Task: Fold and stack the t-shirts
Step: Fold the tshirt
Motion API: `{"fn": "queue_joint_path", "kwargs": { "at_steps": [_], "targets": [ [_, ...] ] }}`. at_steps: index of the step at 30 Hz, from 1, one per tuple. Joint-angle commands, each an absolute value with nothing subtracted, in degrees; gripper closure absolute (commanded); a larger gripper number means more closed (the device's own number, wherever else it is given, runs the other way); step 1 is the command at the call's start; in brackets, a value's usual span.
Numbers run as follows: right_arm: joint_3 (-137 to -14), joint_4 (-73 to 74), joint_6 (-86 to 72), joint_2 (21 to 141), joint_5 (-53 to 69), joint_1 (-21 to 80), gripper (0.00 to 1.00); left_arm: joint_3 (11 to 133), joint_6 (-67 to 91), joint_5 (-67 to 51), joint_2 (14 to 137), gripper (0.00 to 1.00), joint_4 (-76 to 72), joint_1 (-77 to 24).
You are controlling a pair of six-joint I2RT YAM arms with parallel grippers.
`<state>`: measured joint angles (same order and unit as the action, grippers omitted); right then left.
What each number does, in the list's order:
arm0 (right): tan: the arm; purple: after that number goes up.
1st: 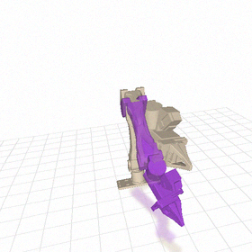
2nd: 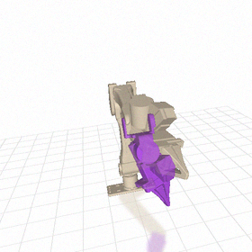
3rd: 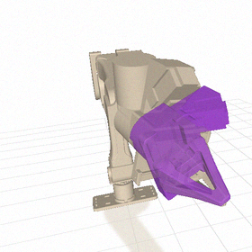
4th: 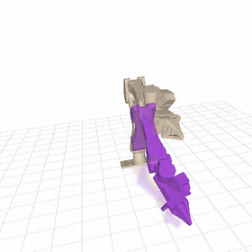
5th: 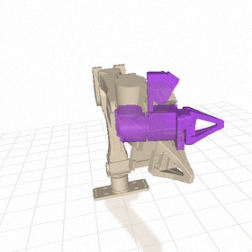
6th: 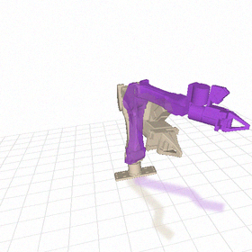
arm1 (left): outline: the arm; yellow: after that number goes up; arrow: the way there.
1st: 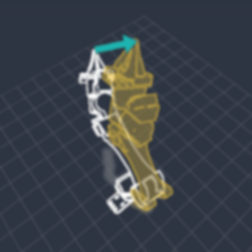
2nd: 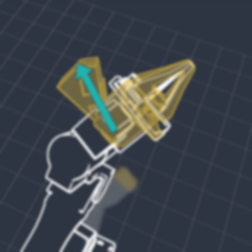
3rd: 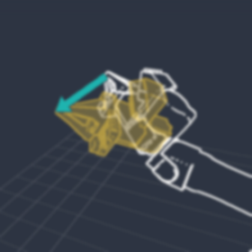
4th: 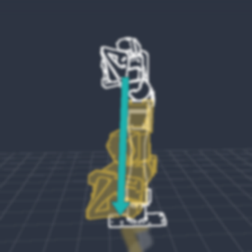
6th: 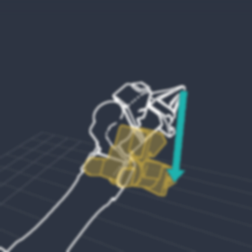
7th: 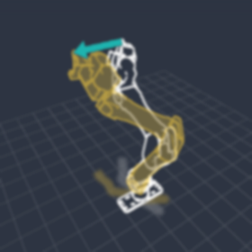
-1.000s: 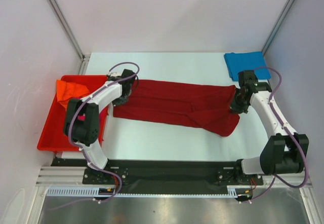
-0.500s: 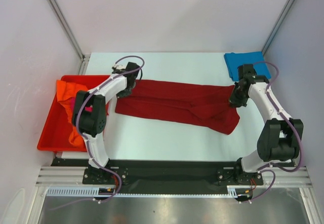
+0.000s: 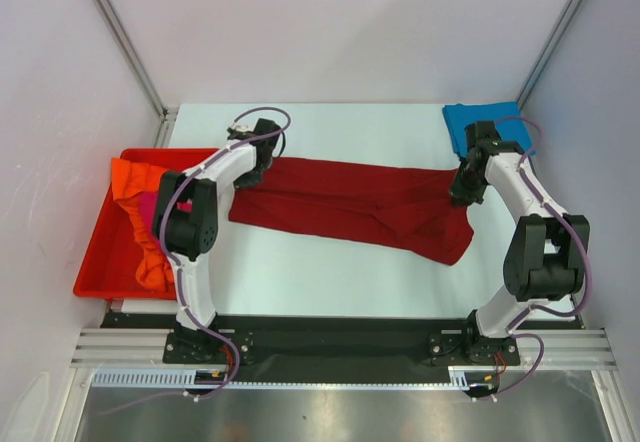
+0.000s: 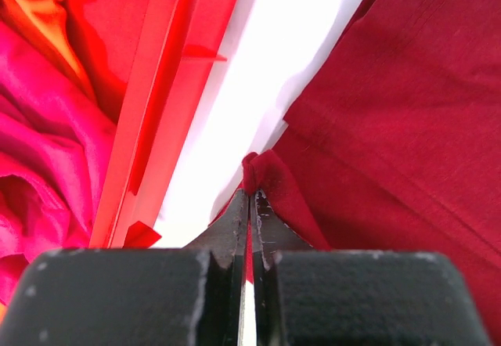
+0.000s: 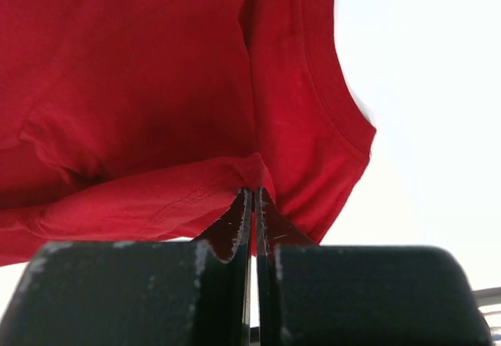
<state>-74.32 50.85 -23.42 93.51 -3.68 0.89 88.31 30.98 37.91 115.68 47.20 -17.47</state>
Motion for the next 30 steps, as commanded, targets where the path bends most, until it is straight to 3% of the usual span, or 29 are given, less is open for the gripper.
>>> {"fn": "queue_joint_path", "kwargs": {
  "at_steps": [1,30],
  "targets": [
    [-77.6,49.5,-22.4,94.7,-4.5,0.5,1.00,91.4,29.9,40.5,116.7,0.97,47.7,-17.7],
    [-82.0,47.4,-20.0,103.4,-3.3,-1.8,1.00,96.9,30.4,40.6,122.5,0.94,49.7,-17.6]
  ]
}}
